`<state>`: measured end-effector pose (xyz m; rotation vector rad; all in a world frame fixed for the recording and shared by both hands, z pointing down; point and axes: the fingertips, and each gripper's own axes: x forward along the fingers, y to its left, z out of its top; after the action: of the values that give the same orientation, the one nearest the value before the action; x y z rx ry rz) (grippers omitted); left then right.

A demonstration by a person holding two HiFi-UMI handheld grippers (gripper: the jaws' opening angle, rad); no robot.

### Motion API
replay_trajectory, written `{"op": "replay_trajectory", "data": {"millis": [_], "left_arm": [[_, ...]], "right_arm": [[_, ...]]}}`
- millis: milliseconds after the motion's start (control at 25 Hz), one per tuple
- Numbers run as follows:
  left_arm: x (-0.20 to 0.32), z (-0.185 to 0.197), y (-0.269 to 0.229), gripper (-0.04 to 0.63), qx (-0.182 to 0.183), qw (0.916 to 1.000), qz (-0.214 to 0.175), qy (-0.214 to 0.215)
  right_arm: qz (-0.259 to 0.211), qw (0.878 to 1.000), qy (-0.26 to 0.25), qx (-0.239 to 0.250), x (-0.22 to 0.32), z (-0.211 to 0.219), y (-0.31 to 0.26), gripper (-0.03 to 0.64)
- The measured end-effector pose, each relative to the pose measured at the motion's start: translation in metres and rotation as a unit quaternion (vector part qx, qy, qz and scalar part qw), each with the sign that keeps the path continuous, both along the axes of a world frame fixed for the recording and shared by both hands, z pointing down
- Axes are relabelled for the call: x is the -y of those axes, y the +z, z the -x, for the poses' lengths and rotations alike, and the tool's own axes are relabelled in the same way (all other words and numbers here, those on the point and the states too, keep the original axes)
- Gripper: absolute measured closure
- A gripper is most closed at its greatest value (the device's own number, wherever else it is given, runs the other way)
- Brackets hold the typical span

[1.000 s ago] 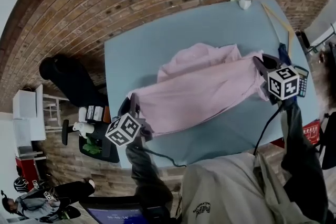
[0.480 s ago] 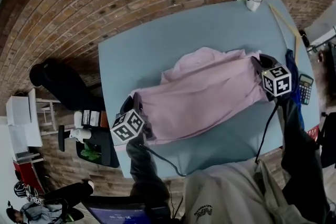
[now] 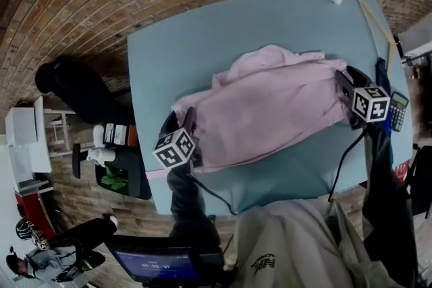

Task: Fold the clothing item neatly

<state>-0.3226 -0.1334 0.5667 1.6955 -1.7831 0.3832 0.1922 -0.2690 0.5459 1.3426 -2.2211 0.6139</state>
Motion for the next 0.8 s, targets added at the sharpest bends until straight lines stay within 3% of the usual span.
{"op": "replay_trajectory", "data": {"millis": [560,600,720,800], "left_arm": [[-0.081,-0.013,-0.024,0.319,0.055,0.998,-0.028,-0.013],[-0.086,-0.011,-0.027,0.353,0.064,0.9971,-0.036,-0.019],[-0.092,0.003,-0.061,0.588,0.094,0.9885,-0.101,-0.062],[-0.086,0.002,-0.094,0.588,0.095,0.9831,-0.147,-0.055]], "right_arm": [[-0.03,0.999,0.029,0.0,-0.109,-0.038,-0.034,0.42],[-0.031,0.999,0.031,0.002,-0.119,-0.039,-0.032,0.42],[-0.052,0.998,0.038,0.005,-0.147,-0.042,-0.035,0.437],[-0.063,0.997,0.031,0.012,-0.166,-0.037,-0.041,0.473]]}}
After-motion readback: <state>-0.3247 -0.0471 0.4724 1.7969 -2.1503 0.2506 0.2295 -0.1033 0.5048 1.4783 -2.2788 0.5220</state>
